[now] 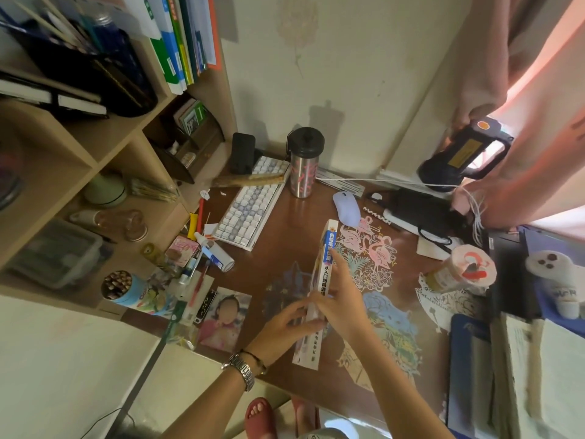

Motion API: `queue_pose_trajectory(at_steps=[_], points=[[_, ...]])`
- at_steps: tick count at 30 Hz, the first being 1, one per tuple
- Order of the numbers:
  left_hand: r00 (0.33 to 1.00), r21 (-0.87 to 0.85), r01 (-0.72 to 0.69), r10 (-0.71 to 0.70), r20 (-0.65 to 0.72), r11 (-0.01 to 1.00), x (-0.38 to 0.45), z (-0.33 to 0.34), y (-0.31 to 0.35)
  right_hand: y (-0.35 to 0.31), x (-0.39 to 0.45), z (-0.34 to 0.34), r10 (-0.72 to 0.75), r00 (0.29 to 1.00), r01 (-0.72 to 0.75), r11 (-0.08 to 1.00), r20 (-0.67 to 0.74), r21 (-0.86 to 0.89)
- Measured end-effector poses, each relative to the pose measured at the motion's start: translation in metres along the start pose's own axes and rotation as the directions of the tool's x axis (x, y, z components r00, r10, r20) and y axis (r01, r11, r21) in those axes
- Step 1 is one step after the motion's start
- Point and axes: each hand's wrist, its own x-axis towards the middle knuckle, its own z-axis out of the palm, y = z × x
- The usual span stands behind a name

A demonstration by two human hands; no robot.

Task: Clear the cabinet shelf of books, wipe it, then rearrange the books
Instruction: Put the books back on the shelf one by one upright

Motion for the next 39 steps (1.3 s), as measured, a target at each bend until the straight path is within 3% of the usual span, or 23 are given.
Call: queue_pose_trajectory(at_steps=[4, 8, 12, 17, 20, 25, 31, 39], points=[[0.999, 0.030, 0.006, -0.007, 0.034, 1.000, 0.002, 0.000, -0.003, -0.009, 0.002, 0.001, 0.025, 1.000, -0.023, 0.984, 0.006, -0.176], [0.997, 0.017, -0.007, 0.005, 0.082, 1.000, 0.000, -0.003, -0.004, -0.009, 0.001, 0.002, 0.034, 0.999, -0.036, 0.988, -0.019, -0.149], [0.993, -0.026, 0.043, -0.039, 0.111, 0.999, -0.006, -0.007, -0.007, -0.004, -0.004, -0.003, 0.009, 0.999, -0.012, 0.998, -0.039, -0.068], [0.993, -0.079, 0.107, -0.102, 0.067, 0.991, -0.001, -0.020, -0.025, -0.012, -0.019, -0.020, -0.070, 0.994, 0.057, 0.987, 0.085, 0.152], [0.998, -0.145, 0.069, -0.066, 0.025, 0.987, -0.004, -0.026, -0.015, -0.024, -0.024, -0.032, -0.104, 0.976, 0.051, 0.963, 0.189, 0.266], [0.997, -0.315, 0.011, -0.033, -0.065, 0.949, -0.010, -0.036, -0.002, -0.043, -0.033, -0.038, -0.137, 0.973, 0.059, 0.924, 0.184, 0.378], [0.971, -0.189, -0.070, 0.023, -0.238, 0.979, -0.016, -0.038, 0.006, -0.054, -0.037, -0.036, -0.176, 0.982, 0.144, 0.937, 0.073, 0.319], [0.871, 0.059, -0.328, 0.326, -0.367, 0.943, -0.048, -0.051, 0.076, -0.085, -0.037, -0.043, -0.304, 0.951, 0.301, 0.886, -0.047, 0.352]])
